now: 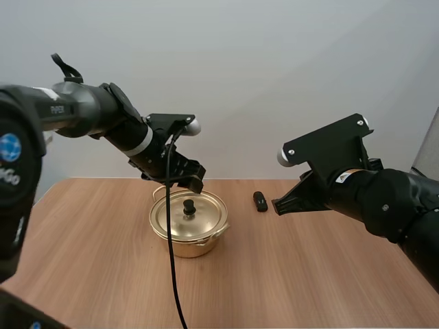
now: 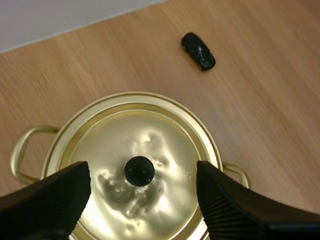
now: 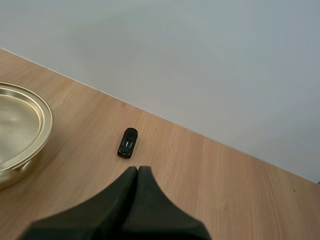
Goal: Open the pot, put the car inside, and close it
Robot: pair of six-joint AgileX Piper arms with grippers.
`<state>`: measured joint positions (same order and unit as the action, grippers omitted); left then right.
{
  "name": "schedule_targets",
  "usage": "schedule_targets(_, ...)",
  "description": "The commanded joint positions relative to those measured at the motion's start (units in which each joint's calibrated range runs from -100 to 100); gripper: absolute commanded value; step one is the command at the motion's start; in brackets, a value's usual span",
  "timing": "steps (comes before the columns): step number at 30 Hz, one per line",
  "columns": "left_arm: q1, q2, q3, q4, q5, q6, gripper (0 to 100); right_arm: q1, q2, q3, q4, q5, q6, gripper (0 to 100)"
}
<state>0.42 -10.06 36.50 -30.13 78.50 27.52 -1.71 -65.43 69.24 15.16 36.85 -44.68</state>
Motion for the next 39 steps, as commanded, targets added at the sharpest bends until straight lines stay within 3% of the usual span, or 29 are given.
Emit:
schedule_targets(1, -0.03, 3.8, 0.0, 0.2, 0.2, 0.1, 99, 0.0, 0.1, -0.1, 0.0, 0.1, 0.0, 0)
schedule_targets(5, -0.03, 5.0, 0.0, 0.4, -0.9, 0.4, 93, 0.0, 0.1, 0.0, 0.0, 0.1, -0.1, 0)
schedule_targets(7, -0.03, 5.1, 0.0, 0.4, -1.0, 0.6, 84, 0.0, 0.1, 0.0, 0.0, 0.1, -0.1, 0)
schedule_targets(12, -0.03, 5.1, 0.0, 0.4, -0.9, 1.5, 41, 0.0, 0.1, 0.0, 0.0, 0.1, -0.1, 0)
schedule_targets(14, -0.03, 5.1, 0.0, 0.4, -0.5, 2.1, 29, 0.0, 0.1, 0.0, 0.0, 0.1, -0.1, 0)
schedule_targets(17, -0.03, 5.1, 0.0, 0.4, -0.5, 2.1, 33, 0.0, 0.1, 0.0, 0.0, 0.1, -0.1, 0)
schedule_targets(25, -0.03, 5.1, 0.0, -1.1, 0.2, 2.3, 67, 0.0, 0.1, 0.0, -0.3, 0.1, -0.1, 0)
schedule_targets(32, -0.03, 10.0, 0.0, -2.6, -0.1, 2.6, 67, 0.0, 0.1, 0.0, -0.3, 0.1, -0.1, 0)
schedule_targets(34, -0.03, 10.7, 0.0, -2.6, -0.7, 3.1, 56, 0.0, 0.1, 0.0, -0.3, 0.1, -0.1, 0)
schedule_targets(37, -0.03, 9.9, 0.0, -3.6, -1.2, 5.1, 0, 0.0, 0.1, 0.0, -0.3, 0.2, -0.1, 0)
schedule_targets(39, -0.03, 7.8, -0.3, -5.4, -1.2, 6.3, 0, 0.0, 0.2, 0.0, -0.1, 0.1, -0.1, 0)
